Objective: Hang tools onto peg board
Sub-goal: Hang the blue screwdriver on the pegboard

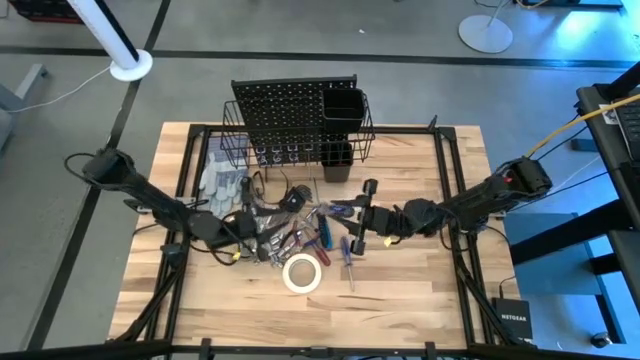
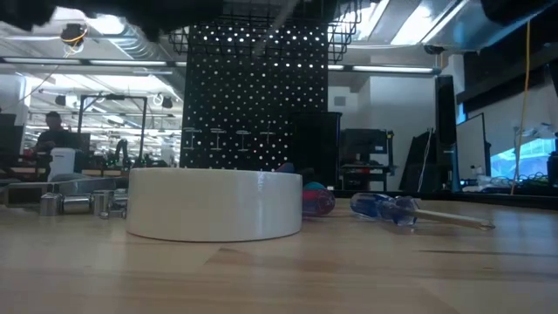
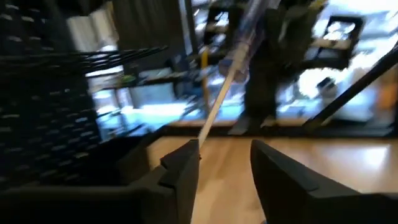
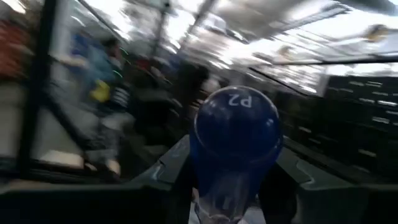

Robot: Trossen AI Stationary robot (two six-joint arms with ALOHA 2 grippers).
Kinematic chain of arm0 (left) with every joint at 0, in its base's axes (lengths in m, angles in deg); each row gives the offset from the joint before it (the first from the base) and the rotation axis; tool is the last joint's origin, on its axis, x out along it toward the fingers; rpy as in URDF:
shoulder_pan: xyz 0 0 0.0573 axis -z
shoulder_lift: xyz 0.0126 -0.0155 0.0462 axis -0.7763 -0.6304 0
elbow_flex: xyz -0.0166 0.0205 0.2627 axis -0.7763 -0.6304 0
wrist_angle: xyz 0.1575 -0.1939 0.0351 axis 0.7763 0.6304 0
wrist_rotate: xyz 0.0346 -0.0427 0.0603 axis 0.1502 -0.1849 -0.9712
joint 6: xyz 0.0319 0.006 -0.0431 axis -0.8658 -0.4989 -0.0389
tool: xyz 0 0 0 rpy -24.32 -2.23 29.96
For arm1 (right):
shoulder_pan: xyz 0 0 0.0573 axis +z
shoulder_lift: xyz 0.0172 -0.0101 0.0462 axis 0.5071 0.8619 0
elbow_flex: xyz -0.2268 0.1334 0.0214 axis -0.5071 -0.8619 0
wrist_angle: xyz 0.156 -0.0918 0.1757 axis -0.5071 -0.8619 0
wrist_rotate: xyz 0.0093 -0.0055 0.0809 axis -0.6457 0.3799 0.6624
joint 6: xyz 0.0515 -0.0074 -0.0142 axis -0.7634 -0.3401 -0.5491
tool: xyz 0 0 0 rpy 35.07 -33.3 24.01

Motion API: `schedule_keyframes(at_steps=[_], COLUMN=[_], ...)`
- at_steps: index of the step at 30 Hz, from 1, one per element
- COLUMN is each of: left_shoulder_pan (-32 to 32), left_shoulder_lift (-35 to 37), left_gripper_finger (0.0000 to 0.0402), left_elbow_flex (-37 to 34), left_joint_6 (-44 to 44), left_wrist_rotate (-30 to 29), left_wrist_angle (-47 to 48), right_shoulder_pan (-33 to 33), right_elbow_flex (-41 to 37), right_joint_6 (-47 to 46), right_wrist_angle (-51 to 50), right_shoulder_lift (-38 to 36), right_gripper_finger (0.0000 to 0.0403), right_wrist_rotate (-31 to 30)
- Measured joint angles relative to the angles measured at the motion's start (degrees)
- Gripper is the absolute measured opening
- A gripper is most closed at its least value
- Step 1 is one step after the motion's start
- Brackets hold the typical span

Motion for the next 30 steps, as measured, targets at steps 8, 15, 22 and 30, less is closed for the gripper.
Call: schedule_keyframes(at_steps=[8,15,22,30], left_shoulder_pan=[1.4,1.2,1.3,1.8], left_shoulder_lift=[11.9,10.7,7.0,4.3], left_gripper_finger=[0.0144,0.0138,0.0138,0.0138], left_elbow_flex=[0.0,0.0,0.0,0.0], left_joint_6=[13.4,27.0,28.5,28.7], left_wrist_rotate=[-8.1,-8.0,-8.1,-8.1], left_wrist_angle=[30.6,42.1,42.5,42.4], right_shoulder_pan=[-1.8,-4.7,-8.1,-9.9], right_elbow_flex=[2.0,11.4,19.8,20.2], right_joint_6=[-3.0,-3.6,-3.4,-0.9], right_wrist_angle=[-6.2,-6.4,-5.3,4.6], right_shoulder_lift=[5.6,17.7,24.6,26.8], right_gripper_finger=[0.0132,0.0132,0.0132,0.0132], right_wrist_rotate=[-14.6,-18.2,-19.8,-17.6])
